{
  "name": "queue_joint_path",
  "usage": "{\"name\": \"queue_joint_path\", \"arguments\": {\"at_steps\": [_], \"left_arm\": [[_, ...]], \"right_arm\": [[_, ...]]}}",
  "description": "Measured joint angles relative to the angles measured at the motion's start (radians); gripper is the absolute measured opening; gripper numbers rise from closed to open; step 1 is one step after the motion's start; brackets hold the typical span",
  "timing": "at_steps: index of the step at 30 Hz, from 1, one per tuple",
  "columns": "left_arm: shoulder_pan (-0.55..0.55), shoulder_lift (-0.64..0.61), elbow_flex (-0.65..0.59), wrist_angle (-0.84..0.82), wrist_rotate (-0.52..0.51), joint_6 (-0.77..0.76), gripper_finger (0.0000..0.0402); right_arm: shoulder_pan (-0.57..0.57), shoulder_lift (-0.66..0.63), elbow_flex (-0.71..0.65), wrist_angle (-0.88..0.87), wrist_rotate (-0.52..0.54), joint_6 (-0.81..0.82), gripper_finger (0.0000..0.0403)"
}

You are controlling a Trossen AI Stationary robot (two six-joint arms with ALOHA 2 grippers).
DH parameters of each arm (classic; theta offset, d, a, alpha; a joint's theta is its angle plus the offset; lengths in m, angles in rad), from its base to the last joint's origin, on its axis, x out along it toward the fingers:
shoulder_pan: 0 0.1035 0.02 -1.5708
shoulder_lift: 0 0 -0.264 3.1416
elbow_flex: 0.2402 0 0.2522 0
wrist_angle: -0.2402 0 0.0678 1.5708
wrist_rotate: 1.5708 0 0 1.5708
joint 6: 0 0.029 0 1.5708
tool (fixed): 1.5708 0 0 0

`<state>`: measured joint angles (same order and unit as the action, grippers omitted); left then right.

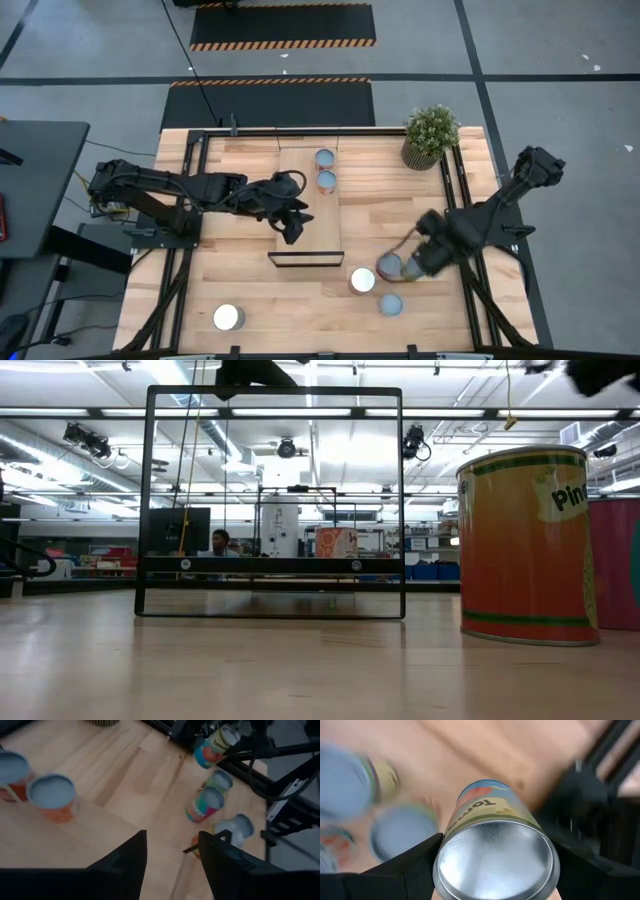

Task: Pick and place cans onto a shelf
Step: Put the blue can on the shelf

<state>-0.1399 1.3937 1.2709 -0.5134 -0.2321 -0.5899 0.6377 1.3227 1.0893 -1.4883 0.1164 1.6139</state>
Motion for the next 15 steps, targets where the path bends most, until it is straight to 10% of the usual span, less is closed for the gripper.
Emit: {"name": "queue_joint_path", "arguments": {"at_steps": [7,15], "left_arm": [[0.097,-0.003,0.0,-0.105,-0.148,-0.021,0.0183],[0.319,-0.008,0.0,-0.112,0.1,0.183,0.0183]], "right_arm": [[-0.335,-0.064,0.0,0.149,0.139,-0.463,0.0325],[-0.728,-0.074,0.075,0.368,0.142,-1.023,0.0326]]}}
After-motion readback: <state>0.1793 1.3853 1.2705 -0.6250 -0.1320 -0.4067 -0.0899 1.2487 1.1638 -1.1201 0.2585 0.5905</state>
